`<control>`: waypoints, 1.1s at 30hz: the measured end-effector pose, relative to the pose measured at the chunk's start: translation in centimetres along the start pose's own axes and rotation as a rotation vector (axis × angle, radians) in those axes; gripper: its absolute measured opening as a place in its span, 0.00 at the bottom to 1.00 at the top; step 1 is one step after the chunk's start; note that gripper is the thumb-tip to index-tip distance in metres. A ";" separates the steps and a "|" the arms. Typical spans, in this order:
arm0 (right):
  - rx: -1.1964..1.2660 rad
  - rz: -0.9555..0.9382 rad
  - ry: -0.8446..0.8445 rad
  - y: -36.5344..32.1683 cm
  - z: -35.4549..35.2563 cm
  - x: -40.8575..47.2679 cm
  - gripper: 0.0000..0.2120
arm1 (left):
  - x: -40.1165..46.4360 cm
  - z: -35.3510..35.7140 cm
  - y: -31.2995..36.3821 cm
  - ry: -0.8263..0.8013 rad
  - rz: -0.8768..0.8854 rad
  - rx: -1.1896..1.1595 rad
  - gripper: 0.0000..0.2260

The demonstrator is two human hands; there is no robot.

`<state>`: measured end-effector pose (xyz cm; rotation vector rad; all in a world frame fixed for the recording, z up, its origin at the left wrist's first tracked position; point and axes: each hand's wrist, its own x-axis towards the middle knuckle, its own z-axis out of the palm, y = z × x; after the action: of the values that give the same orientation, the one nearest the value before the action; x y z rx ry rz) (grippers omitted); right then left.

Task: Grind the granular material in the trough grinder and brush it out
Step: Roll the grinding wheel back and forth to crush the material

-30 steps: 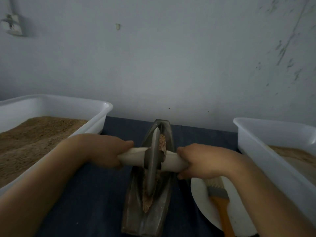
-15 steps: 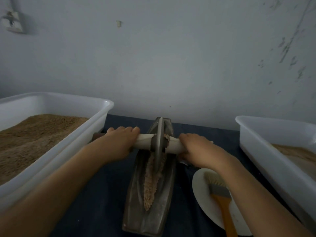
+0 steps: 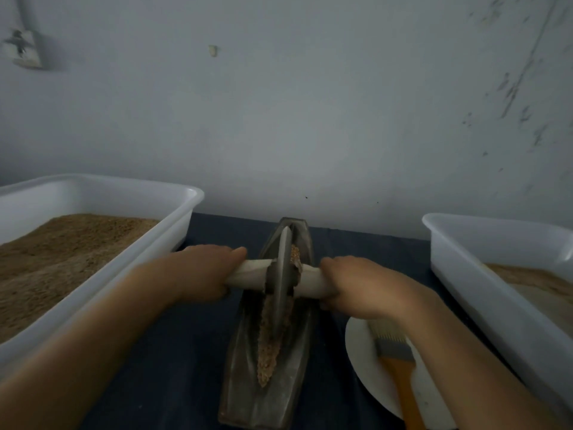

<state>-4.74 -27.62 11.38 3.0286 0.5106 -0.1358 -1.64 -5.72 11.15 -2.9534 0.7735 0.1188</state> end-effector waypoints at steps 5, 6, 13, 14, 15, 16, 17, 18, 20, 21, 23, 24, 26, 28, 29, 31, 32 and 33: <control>0.037 -0.090 -0.230 -0.9 -2.4 -2.6 0.17 | -2.5 -2.1 -0.1 -0.246 0.107 -0.054 0.12; 0.037 -0.095 -0.239 -1.0 -2.6 -2.9 0.17 | -2.7 -2.2 -0.1 -0.265 0.114 -0.058 0.12; 0.035 -0.033 -0.120 -0.5 -1.2 -0.8 0.15 | -1.1 -1.1 -0.5 -0.212 0.065 -0.159 0.11; 0.027 -0.005 -0.058 -0.1 -0.6 -0.2 0.15 | -0.6 -0.8 -0.5 -0.162 0.057 -0.163 0.11; 0.013 0.022 0.019 0.2 0.1 0.4 0.14 | 0.0 -0.5 -0.5 -0.101 0.045 -0.151 0.10; -0.008 0.043 0.103 0.6 0.9 1.1 0.14 | 0.6 -0.1 -0.6 -0.026 0.023 -0.117 0.10; -0.033 0.056 0.185 1.0 1.6 1.7 0.13 | 1.2 0.5 -0.6 0.066 -0.006 -0.064 0.10; -0.060 0.063 0.263 1.4 2.3 2.3 0.13 | 1.8 1.2 -0.6 0.174 -0.037 -0.005 0.11; -0.093 0.067 0.402 1.9 3.2 3.1 0.14 | 2.9 2.6 -0.5 0.385 -0.088 0.086 0.13; -0.092 0.064 0.457 2.0 3.5 3.4 0.14 | 3.2 3.2 -0.4 0.456 -0.104 0.102 0.14; -0.071 0.055 0.508 2.0 3.7 3.6 0.14 | 3.6 3.8 -0.4 0.526 -0.107 0.095 0.14; -0.069 0.051 0.504 2.0 3.7 3.6 0.15 | 3.7 3.9 -0.5 0.533 -0.097 0.086 0.14; -0.100 0.045 0.454 1.8 3.3 3.3 0.14 | 3.5 3.6 -0.9 0.495 -0.077 0.062 0.14; -0.122 0.037 0.360 1.5 2.7 2.7 0.12 | 2.9 2.9 -1.0 0.394 -0.060 0.048 0.15; -0.108 0.034 0.298 1.3 2.3 2.2 0.12 | 2.5 2.4 -0.9 0.327 -0.045 0.039 0.16; -0.042 0.028 0.142 0.7 1.3 1.2 0.12 | 1.4 1.1 -0.5 0.169 -0.005 -0.006 0.16; -0.004 0.021 0.058 0.3 0.6 0.6 0.13 | 0.7 0.4 -0.4 0.080 0.012 -0.044 0.15; 0.026 0.009 -0.024 0.0 -0.1 -0.1 0.15 | 0.0 -0.2 -0.2 -0.009 0.032 -0.081 0.14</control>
<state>-4.83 -27.60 11.43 3.0497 0.4973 -0.1801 -1.53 -5.56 11.41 -3.0144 0.8340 0.1695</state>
